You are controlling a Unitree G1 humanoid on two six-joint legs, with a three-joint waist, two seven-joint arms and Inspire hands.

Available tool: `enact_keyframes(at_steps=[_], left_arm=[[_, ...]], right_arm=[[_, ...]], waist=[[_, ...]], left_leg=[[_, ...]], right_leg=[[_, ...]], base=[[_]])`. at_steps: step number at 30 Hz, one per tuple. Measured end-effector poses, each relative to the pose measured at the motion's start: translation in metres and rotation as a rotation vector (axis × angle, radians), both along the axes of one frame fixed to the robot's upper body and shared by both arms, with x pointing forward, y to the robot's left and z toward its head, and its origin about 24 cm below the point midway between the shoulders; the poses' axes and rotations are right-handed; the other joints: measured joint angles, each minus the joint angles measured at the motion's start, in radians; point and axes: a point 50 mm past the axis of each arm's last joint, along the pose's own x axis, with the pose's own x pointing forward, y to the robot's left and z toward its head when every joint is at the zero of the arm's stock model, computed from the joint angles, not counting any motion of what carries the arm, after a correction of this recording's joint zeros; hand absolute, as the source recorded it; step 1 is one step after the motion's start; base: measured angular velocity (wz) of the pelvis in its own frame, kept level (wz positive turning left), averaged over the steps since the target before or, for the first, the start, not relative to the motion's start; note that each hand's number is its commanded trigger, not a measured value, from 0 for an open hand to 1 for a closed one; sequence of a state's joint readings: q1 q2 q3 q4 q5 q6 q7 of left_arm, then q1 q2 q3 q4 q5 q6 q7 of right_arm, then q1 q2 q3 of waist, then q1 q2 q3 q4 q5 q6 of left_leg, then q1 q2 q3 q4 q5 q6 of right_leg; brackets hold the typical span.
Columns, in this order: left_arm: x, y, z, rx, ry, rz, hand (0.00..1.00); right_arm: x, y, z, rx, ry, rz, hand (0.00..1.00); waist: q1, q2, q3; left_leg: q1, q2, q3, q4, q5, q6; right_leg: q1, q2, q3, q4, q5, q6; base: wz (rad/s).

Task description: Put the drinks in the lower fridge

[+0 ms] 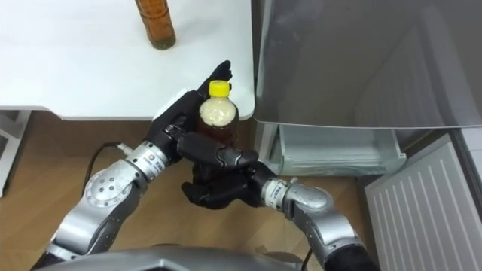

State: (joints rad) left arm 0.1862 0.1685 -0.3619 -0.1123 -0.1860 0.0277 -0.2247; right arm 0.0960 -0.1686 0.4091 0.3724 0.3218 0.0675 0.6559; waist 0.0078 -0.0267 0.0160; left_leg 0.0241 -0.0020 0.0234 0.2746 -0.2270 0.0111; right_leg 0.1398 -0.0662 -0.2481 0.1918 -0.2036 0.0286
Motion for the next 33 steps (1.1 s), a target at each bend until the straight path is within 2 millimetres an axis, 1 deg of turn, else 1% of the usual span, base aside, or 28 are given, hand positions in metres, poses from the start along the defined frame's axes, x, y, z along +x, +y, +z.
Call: enact_keyframes(at_steps=[4, 6, 9, 14, 21, 23, 27, 33], left_arm=[[0.003, 0.001, 0.017, -0.022, -0.08, 0.01, 0.0], [0.004, 0.001, 0.03, -0.043, -0.144, 0.011, 0.0], [0.004, 0.0, 0.04, -0.063, -0.196, 0.007, 0.0], [0.004, 0.0, 0.043, -0.067, -0.212, 0.007, 0.0], [0.004, 0.0, 0.054, -0.079, -0.256, 0.006, 0.0], [0.003, -0.001, 0.058, -0.086, -0.272, 0.005, 0.0], [0.002, -0.001, 0.067, -0.102, -0.316, 0.008, 0.0], [0.002, 0.008, 0.087, -0.136, -0.411, 0.046, 0.0]], right_arm=[[-0.002, 0.0, -0.001, -0.015, -0.002, 0.027, 1.0], [-0.003, 0.0, -0.001, -0.023, -0.006, 0.054, 1.0], [-0.004, 0.001, -0.001, -0.019, -0.004, 0.066, 1.0], [-0.004, 0.001, -0.001, -0.018, -0.004, 0.066, 1.0], [-0.004, 0.001, -0.001, -0.019, -0.004, 0.067, 1.0], [-0.004, 0.001, -0.002, -0.022, -0.004, 0.069, 1.0], [-0.005, 0.001, -0.002, -0.024, -0.001, 0.07, 1.0], [-0.011, -0.002, -0.006, -0.024, 0.019, 0.061, 1.0]], waist=[[0.001, 0.002, 0.0012], [0.002, 0.003, 0.0023], [0.002, 0.007, 0.0036], [0.002, 0.009, 0.0022], [0.0, 0.01, 0.0014], [0.0, 0.011, 0.0008], [0.003, 0.018, -0.0029], [0.006, 0.024, -0.0019]], left_leg=[[-0.001, 0.0, 0.0, -0.001, 0.0, 0.0], [-0.001, 0.0, -0.001, -0.003, 0.0, 0.0], [0.0, -0.001, -0.001, -0.004, 0.0, 0.0], [0.003, -0.001, -0.002, -0.006, 0.0, 0.0], [0.004, -0.002, -0.003, -0.005, 0.0, 0.0], [0.004, -0.002, -0.003, -0.005, 0.0, 0.0], [0.006, -0.001, -0.002, -0.005, 0.0, 0.0], [0.02, -0.002, -0.005, -0.011, 0.0, 0.0]], right_leg=[[0.0, 0.0, 0.0, -0.001, 0.0, 0.0], [0.0, 0.0, 0.0, -0.001, 0.0, 0.0], [0.0, 0.0, 0.0, -0.002, 0.0, 0.0], [0.002, 0.0, 0.001, -0.003, 0.0, 0.0], [0.005, 0.0, 0.0, -0.003, 0.0, 0.0], [0.005, 0.0, 0.001, -0.003, 0.0, 0.0], [0.004, 0.0, 0.001, -0.003, 0.0, 0.0], [0.015, 0.0, 0.002, -0.004, 0.0, 0.0]], base=[[0.0], [0.0], [0.0], [0.0], [0.0], [0.0], [0.0], [0.0]])
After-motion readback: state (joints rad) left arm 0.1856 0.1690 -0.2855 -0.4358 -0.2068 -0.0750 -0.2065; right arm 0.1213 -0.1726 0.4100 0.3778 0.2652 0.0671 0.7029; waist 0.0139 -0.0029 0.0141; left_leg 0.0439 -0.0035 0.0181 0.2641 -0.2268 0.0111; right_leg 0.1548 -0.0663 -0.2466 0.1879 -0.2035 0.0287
